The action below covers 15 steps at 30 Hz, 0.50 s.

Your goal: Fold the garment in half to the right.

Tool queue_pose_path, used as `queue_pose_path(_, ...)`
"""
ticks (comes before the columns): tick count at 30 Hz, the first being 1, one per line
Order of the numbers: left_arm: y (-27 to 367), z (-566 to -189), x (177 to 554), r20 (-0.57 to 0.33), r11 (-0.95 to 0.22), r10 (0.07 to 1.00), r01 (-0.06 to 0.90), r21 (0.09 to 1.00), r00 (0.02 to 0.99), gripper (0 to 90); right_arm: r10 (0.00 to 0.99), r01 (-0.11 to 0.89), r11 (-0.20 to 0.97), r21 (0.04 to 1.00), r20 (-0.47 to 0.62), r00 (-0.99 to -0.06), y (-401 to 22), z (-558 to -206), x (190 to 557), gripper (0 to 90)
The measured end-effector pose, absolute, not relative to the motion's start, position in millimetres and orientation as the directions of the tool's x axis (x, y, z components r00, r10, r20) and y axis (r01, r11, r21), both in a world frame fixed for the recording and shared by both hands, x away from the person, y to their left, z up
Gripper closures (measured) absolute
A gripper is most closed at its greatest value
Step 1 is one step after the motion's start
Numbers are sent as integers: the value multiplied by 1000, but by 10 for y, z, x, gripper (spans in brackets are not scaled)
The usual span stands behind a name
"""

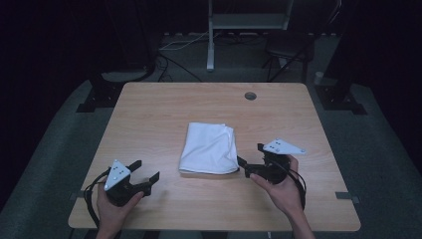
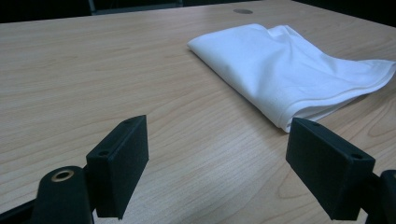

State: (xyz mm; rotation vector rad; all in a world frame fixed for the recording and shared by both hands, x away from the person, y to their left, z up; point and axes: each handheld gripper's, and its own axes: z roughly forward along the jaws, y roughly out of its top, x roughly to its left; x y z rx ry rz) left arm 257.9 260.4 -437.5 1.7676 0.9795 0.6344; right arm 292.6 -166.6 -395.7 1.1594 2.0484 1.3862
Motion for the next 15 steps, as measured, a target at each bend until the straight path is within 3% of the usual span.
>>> queue_pose_path(15, 2608, -4374, 2580, -14, -195, 843, 330, 923, 538, 213, 833, 392, 136, 910, 109, -542, -1992, -3938, 2699, 126)
